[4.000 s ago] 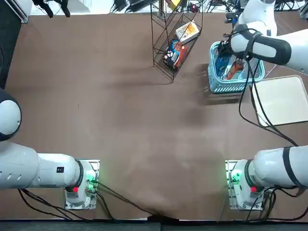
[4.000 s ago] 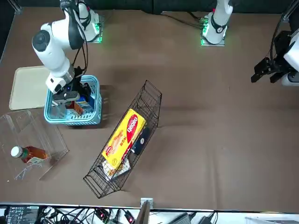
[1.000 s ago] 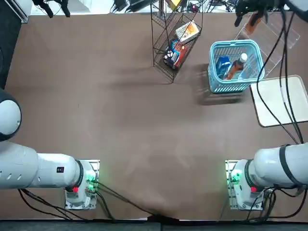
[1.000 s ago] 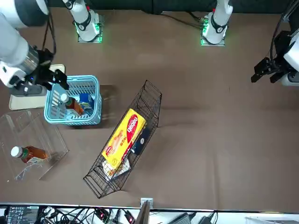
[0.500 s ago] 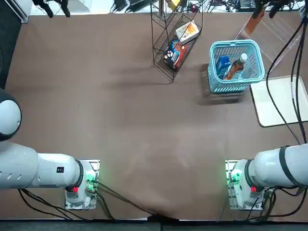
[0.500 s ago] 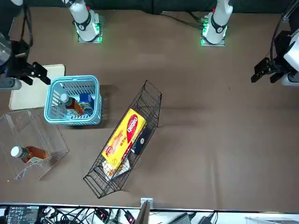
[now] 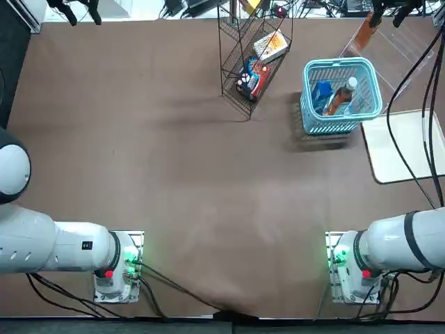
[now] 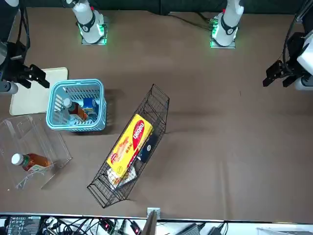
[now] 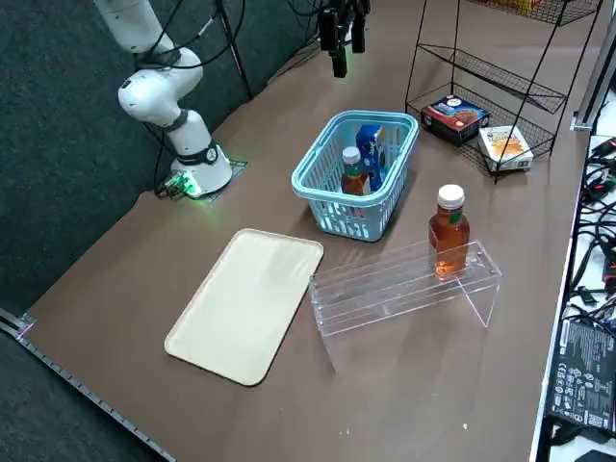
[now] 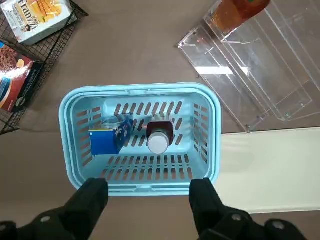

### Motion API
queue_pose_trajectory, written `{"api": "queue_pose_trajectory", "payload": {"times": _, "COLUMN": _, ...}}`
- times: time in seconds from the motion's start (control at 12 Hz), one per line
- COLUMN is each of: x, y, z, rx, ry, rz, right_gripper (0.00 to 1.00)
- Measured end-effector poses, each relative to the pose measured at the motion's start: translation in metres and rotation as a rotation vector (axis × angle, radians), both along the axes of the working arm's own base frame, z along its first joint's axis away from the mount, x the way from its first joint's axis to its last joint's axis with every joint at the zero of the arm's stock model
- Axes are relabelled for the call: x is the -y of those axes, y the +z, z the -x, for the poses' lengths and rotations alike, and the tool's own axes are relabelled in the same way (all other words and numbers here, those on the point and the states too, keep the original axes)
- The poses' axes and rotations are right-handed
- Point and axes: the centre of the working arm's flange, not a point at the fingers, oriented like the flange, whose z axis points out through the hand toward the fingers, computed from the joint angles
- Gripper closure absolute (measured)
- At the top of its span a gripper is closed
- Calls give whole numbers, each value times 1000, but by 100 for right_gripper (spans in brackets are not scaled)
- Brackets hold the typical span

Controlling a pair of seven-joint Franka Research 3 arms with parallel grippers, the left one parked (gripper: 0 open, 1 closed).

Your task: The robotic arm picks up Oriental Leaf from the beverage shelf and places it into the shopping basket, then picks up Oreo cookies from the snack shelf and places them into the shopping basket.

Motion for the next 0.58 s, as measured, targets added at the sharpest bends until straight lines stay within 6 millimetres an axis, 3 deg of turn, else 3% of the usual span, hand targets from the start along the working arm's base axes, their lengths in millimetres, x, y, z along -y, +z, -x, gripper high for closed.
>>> {"api": "queue_pose_trajectory", "payload": {"times": 0.58, "x": -3, "y": -2, "z": -1, "rx": -4, "ry": -2, "rz": 3, "right_gripper": 0}}
